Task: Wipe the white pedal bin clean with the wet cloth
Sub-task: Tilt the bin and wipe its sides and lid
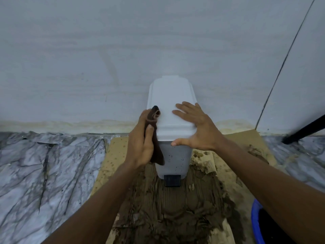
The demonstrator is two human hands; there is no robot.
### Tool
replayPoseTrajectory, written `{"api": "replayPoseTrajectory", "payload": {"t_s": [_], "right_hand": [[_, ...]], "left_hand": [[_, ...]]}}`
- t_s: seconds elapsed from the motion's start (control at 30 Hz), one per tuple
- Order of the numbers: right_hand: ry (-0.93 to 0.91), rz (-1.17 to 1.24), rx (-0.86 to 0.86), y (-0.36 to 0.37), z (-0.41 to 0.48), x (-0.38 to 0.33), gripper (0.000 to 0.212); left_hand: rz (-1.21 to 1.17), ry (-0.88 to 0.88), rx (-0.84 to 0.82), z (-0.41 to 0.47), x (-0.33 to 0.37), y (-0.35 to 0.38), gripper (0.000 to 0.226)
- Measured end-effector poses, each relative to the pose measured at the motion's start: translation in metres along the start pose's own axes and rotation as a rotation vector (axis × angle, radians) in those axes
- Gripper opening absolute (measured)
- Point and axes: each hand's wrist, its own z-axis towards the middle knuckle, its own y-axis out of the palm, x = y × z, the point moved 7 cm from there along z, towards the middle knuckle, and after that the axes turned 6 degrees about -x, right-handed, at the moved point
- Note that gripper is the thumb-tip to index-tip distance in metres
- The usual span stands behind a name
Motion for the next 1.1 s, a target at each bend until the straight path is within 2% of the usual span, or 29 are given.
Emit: {"api": "replayPoseTrajectory", "payload": {"t_s": [0.13, 0.23, 0.63, 0.87, 1.1], "right_hand": [[0.027, -0.014, -0.003, 0.001, -0.003, 0.000, 0.099], [0.023, -0.005, 0.025, 0.005, -0.001, -0.004, 0.097], [-0.010, 0.002, 0.099, 0.005, -0.002, -0.003, 0.095], [0.051, 0.021, 0.062, 0.004, -0.001, -0.002, 0.099], [0.145, 0.159, 0.081, 0.003, -0.002, 0.002, 0.099]], "left_hand": [[-0.120, -0.217, -0.076, 0.027, -0.003, -0.004, 0.035], [-0.214, -0.269, -0.068, 0.034, -0.004, -0.003, 0.036], [-0.182, -0.348, 0.093, 0.030, -0.001, -0.001, 0.033], [-0.204, -0.362, 0.103, 0.026, 0.001, 0.000, 0.033], [-0.233, -0.380, 0.165, 0.025, 0.003, -0.001, 0.031]]}}
